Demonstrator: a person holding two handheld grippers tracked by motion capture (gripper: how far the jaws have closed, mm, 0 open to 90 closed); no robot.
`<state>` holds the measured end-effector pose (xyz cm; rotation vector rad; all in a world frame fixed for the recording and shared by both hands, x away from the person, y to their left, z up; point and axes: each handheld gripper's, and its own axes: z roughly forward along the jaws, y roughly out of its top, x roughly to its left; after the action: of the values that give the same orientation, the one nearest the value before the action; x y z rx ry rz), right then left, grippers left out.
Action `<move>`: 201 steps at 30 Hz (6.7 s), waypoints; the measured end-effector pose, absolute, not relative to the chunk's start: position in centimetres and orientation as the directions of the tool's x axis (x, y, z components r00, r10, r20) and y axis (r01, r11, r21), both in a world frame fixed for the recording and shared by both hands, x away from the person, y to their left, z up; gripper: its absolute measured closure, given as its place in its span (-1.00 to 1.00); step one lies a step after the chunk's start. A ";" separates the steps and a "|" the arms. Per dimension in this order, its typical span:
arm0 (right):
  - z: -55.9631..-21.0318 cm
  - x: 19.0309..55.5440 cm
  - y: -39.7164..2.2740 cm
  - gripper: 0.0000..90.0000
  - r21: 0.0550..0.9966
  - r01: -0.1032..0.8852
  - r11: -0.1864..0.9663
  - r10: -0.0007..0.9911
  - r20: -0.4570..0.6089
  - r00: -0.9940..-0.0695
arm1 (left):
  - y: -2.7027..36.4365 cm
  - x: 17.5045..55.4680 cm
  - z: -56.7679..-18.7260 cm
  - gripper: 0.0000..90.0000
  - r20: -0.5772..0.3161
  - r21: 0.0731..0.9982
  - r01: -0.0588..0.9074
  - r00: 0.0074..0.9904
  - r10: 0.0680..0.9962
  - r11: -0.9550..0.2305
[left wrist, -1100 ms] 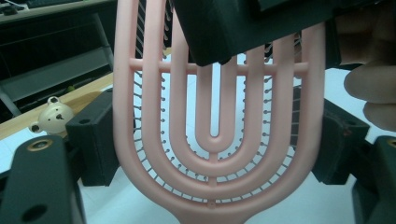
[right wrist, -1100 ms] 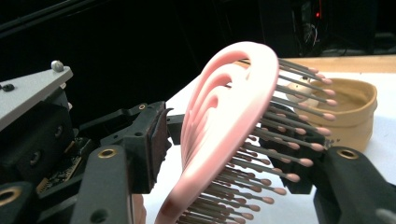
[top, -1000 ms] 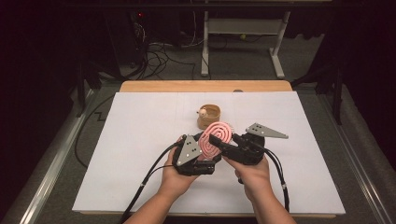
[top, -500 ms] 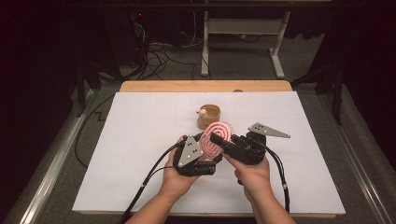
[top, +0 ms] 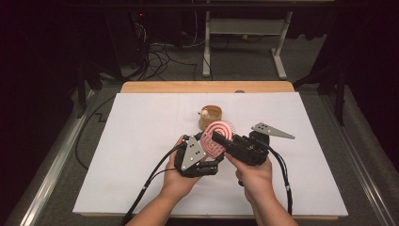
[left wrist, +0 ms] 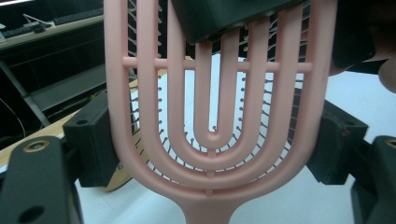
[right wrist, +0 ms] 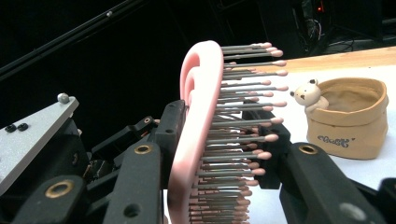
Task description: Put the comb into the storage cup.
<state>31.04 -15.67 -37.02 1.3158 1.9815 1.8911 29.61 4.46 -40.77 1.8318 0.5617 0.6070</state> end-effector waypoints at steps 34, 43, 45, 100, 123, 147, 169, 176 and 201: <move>-36.0 30.7 -15.5 0.49 0.879 0.461 -0.120 0.627 0.428 -0.651 | 4.3 29.7 -40.7 -0.61 0.098 0.951 0.104 0.794 0.600 -0.293; -35.5 30.6 -15.6 0.49 0.890 0.442 -0.111 0.633 0.407 -0.659 | 4.6 29.8 -40.8 -0.66 0.069 0.956 0.114 0.809 0.584 -0.270; -35.5 30.6 -15.5 0.50 0.894 0.436 -0.105 0.633 0.398 -0.664 | 4.6 29.8 -40.8 -0.67 0.064 0.957 0.114 0.814 0.578 -0.266; -34.4 30.7 -21.0 0.49 0.944 0.318 -0.092 0.736 0.280 -0.617 | 20.1 30.6 -45.4 -1.00 -0.024 0.948 0.246 0.688 0.725 -0.202; -34.8 31.1 -23.7 0.49 0.960 0.269 -0.082 0.794 0.226 -0.565 | 21.2 30.6 -45.9 -1.00 -0.052 0.955 0.248 0.683 0.729 -0.164; -34.4 32.7 -23.2 0.49 0.959 0.258 -0.115 0.791 0.246 -0.561 | 21.1 30.5 -46.0 -1.00 -0.034 0.954 0.239 0.687 0.726 -0.181; -31.8 34.1 -21.3 0.49 0.971 0.203 -0.125 0.788 0.221 -0.574 | 21.1 30.6 -46.0 -1.00 -0.038 0.953 0.242 0.694 0.719 -0.183; -30.8 34.4 -21.0 0.49 0.974 0.189 -0.127 0.786 0.215 -0.580 | 21.1 30.5 -45.8 -1.00 -0.041 0.953 0.242 0.701 0.712 -0.184; -28.7 35.9 -20.5 0.49 0.976 0.151 -0.155 0.793 0.214 -0.570 | 21.0 30.6 -45.9 -1.00 -0.046 0.952 0.245 0.706 0.706 -0.183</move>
<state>35.89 -20.47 -28.71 1.0706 1.6408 1.7744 30.62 20.99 -45.89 1.7507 0.7598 0.4938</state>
